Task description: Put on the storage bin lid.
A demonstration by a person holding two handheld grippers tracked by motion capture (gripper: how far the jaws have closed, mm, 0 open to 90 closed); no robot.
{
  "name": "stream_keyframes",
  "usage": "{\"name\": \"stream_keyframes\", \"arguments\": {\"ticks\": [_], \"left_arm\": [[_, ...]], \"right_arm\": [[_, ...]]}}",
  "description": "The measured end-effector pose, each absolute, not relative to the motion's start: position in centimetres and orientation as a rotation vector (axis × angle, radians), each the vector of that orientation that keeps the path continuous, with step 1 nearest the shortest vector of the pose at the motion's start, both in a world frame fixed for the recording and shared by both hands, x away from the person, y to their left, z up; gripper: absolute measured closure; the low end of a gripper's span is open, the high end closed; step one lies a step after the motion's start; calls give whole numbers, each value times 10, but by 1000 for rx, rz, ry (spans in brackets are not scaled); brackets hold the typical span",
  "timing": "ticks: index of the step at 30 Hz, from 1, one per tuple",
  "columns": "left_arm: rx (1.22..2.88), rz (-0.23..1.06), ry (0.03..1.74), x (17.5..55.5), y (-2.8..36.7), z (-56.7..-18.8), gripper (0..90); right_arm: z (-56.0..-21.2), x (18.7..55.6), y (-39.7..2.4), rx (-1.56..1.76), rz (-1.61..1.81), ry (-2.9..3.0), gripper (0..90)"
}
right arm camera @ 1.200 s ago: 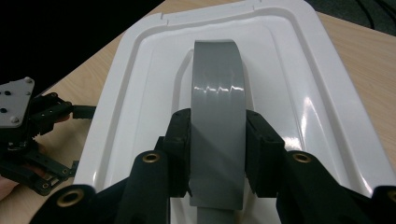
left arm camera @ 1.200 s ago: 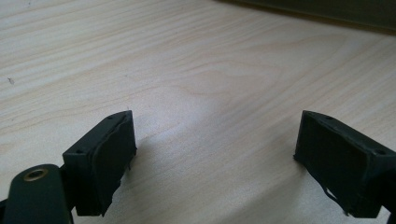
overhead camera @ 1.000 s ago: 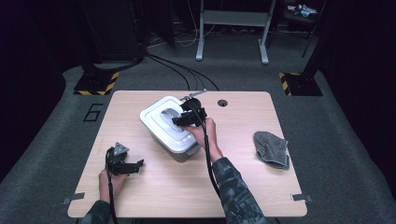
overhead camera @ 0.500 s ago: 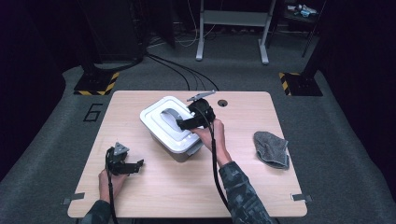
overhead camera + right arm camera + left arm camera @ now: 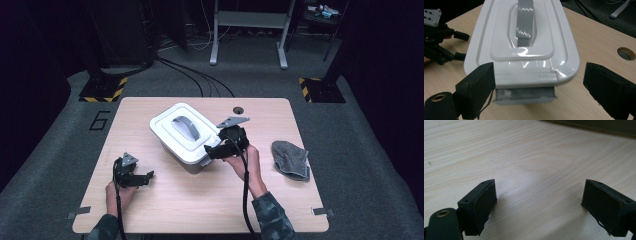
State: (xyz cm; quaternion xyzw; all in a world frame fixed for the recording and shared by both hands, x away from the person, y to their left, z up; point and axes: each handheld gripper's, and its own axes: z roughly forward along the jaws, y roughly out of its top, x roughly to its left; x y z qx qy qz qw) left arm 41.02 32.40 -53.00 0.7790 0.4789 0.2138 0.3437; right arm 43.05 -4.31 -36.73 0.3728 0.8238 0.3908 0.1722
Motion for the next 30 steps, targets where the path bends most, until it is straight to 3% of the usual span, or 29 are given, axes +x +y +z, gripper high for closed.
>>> {"name": "stream_keyframes", "arguments": {"ticks": [15, 30], "left_arm": [[2024, 555, 1244, 410, 324, -530, 120], [2025, 553, 1243, 410, 324, -530, 120]], "right_arm": [[-411, 400, -86, 1117, 1079, 2323, 70], [-493, 384, -112, 1272, 948, 2344, 69]]}}
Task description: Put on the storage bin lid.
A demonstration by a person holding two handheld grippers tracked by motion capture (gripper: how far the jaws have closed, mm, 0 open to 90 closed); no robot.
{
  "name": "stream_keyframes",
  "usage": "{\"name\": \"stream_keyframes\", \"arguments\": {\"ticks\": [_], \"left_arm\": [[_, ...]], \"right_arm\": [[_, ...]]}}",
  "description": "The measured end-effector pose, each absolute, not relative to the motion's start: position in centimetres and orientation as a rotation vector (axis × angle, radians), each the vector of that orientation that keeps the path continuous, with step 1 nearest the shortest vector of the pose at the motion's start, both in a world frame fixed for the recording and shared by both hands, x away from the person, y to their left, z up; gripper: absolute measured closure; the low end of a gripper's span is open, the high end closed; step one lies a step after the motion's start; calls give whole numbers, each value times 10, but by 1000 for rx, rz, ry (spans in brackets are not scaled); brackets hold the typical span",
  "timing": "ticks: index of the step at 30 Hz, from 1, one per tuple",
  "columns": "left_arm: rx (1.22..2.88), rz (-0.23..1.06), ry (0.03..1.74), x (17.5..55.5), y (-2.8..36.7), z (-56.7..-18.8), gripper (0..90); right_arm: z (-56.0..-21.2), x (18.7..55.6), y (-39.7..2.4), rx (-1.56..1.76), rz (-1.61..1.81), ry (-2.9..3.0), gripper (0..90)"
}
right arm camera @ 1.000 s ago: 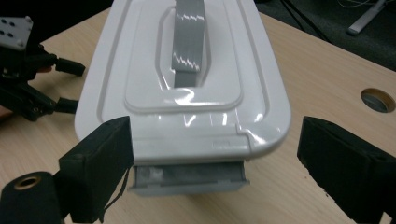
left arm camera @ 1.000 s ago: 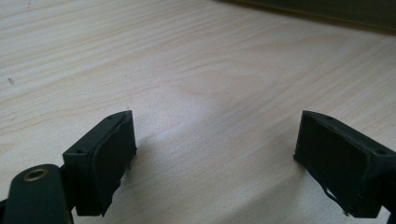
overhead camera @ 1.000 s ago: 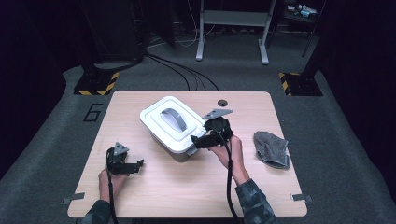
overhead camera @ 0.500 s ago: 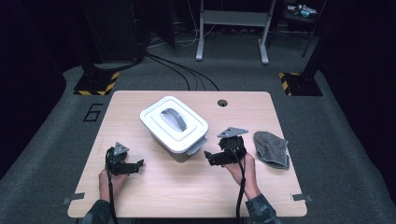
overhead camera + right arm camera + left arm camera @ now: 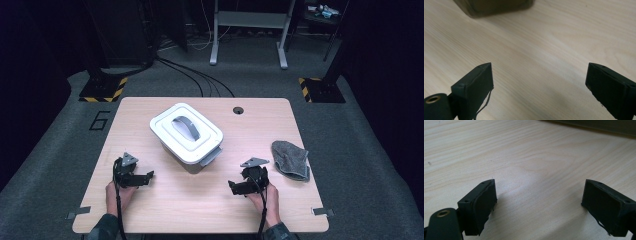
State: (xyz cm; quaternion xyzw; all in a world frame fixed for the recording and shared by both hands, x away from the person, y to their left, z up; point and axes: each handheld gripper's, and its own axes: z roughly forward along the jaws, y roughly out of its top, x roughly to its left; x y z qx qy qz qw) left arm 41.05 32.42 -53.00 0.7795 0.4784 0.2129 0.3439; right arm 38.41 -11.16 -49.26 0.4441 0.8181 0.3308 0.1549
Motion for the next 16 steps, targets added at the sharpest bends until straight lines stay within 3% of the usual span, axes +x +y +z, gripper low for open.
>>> {"name": "stream_keyframes", "arguments": {"ticks": [7, 16], "left_arm": [[2020, 561, 1242, 411, 324, -530, 120], [2023, 557, 1241, 411, 324, -530, 120]], "right_arm": [[-516, 375, -117, 1322, 918, 2285, 68], [-528, 372, -123, 1297, 929, 2257, 2]]}}
